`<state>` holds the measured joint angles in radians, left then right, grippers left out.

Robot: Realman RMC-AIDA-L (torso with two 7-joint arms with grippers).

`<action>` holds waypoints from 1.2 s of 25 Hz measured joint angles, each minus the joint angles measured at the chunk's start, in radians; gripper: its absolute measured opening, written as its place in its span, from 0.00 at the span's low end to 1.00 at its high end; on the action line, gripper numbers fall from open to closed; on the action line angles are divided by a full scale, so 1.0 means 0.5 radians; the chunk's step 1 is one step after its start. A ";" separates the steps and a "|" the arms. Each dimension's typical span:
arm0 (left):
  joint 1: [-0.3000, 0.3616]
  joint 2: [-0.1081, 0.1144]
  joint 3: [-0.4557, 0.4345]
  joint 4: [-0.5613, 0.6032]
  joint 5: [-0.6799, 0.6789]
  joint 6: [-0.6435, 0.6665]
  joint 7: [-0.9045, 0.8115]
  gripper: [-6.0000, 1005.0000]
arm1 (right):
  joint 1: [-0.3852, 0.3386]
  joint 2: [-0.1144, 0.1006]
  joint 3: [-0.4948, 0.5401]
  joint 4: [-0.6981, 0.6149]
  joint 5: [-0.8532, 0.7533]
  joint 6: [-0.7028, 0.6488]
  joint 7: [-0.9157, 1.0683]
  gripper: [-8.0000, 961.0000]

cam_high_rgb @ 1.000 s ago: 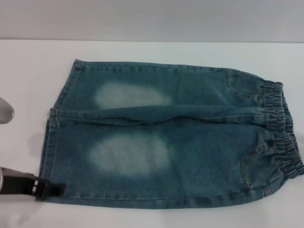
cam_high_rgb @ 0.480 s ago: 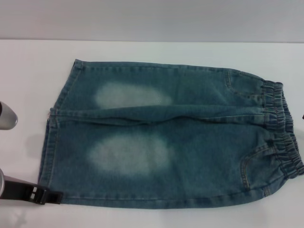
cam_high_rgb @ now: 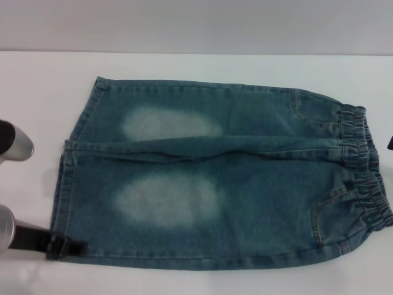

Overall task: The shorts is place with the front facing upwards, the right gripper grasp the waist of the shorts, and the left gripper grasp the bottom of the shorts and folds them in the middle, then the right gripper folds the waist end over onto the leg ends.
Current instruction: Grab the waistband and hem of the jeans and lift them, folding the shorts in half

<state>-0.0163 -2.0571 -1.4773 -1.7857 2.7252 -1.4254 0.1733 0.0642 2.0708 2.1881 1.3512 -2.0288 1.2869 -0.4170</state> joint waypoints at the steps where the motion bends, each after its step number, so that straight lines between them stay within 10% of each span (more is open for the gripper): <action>1: 0.000 0.000 0.000 0.000 0.000 0.000 0.000 0.79 | 0.001 0.000 0.002 0.000 0.002 0.000 0.001 0.84; 10: -0.064 0.000 -0.016 0.016 0.007 -0.025 0.000 0.73 | 0.020 -0.003 0.005 -0.002 0.006 0.011 0.001 0.84; 18: -0.028 0.000 -0.052 -0.164 -0.001 -0.092 -0.020 0.26 | 0.028 -0.006 0.009 -0.015 0.002 0.013 0.000 0.84; 30: -0.008 -0.003 -0.080 -0.148 -0.040 -0.173 -0.067 0.37 | 0.034 -0.009 0.011 -0.018 -0.007 0.018 -0.001 0.84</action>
<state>-0.0203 -2.0586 -1.5172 -1.8599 2.7051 -1.5121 0.1398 0.0814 2.0662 2.1936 1.3422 -2.0323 1.2962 -0.4176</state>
